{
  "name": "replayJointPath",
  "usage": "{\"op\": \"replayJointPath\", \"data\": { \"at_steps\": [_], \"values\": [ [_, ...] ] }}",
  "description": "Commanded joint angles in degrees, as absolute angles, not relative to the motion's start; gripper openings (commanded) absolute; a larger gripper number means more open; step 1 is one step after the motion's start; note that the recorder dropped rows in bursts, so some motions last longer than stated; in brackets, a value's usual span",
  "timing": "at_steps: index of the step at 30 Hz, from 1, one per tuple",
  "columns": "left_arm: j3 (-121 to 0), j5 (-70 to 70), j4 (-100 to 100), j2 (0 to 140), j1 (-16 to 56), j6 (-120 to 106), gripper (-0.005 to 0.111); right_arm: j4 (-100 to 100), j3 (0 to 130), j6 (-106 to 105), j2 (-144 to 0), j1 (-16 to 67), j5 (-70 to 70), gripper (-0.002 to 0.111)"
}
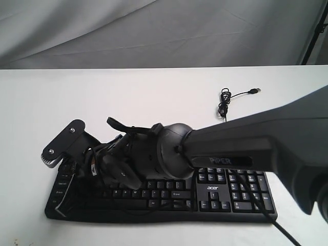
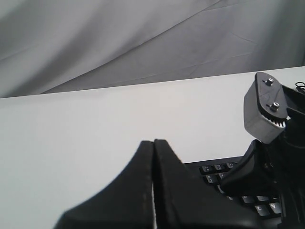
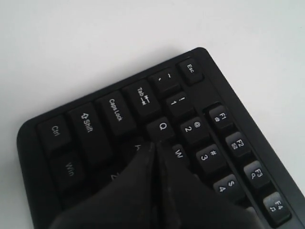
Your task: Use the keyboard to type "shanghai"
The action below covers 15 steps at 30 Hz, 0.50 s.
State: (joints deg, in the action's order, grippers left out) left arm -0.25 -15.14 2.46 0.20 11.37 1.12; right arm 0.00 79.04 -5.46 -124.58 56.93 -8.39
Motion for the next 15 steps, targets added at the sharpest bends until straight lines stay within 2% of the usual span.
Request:
{"op": "replayJointPath", "data": {
  "at_steps": [1,15],
  "values": [
    [0.0,-14.87,2.51,0.0,11.6,1.28,0.0,0.0,79.39,-6.28,-124.6,56.61,-8.66,0.0],
    [0.0,-14.87,2.51,0.0,11.6,1.28,0.0,0.0,79.39,-7.65,-123.81,56.61,-9.49,0.0]
  ]
}}
